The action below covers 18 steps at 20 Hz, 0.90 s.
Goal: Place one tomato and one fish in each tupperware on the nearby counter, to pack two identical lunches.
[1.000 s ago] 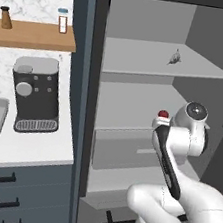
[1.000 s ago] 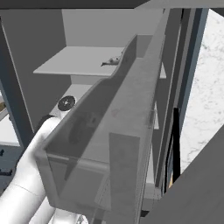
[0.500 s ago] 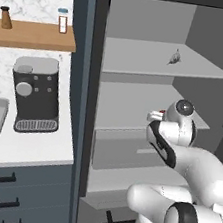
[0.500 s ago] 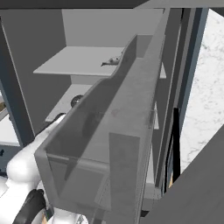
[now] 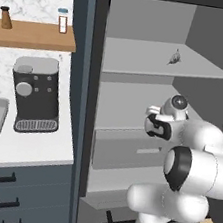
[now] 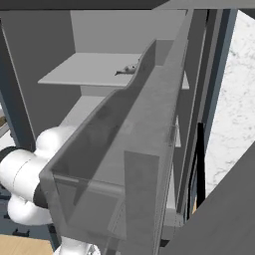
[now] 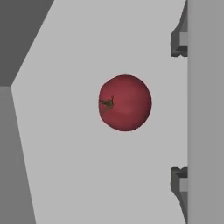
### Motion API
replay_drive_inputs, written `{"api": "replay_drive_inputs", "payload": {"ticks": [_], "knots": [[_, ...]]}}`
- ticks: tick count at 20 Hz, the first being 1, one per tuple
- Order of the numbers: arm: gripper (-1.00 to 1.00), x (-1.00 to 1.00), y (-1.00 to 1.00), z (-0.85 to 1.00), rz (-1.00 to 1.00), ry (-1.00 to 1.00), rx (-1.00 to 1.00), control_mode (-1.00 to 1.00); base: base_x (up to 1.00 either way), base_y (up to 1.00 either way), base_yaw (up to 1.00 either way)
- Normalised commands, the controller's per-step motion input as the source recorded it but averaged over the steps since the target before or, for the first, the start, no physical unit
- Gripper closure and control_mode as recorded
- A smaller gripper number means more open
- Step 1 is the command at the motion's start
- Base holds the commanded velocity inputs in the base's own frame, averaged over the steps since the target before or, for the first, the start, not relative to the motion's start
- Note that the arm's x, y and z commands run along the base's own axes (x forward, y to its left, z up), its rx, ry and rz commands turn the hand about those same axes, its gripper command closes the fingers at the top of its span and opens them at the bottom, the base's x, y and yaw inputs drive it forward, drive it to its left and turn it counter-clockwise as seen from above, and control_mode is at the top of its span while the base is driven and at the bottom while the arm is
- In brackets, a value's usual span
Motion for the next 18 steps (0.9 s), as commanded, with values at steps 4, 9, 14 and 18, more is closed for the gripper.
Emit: {"api": "replay_drive_inputs", "payload": {"ticks": [4,9,14,18], "knots": [[-1.0,0.45,-0.25,-0.23,-0.01,0.0,0.0,-1.0,0.0,0.0,0.0],[-1.0,0.39,-0.23,-0.19,-0.02,0.0,0.0,-1.0,0.0,0.0,0.0],[-1.0,0.41,-0.15,-0.18,-0.02,0.0,0.0,-1.0,0.0,0.0,0.0],[-1.0,0.13,-0.07,-0.5,-0.04,0.07,0.0,-1.0,0.0,0.0,0.0]]}}
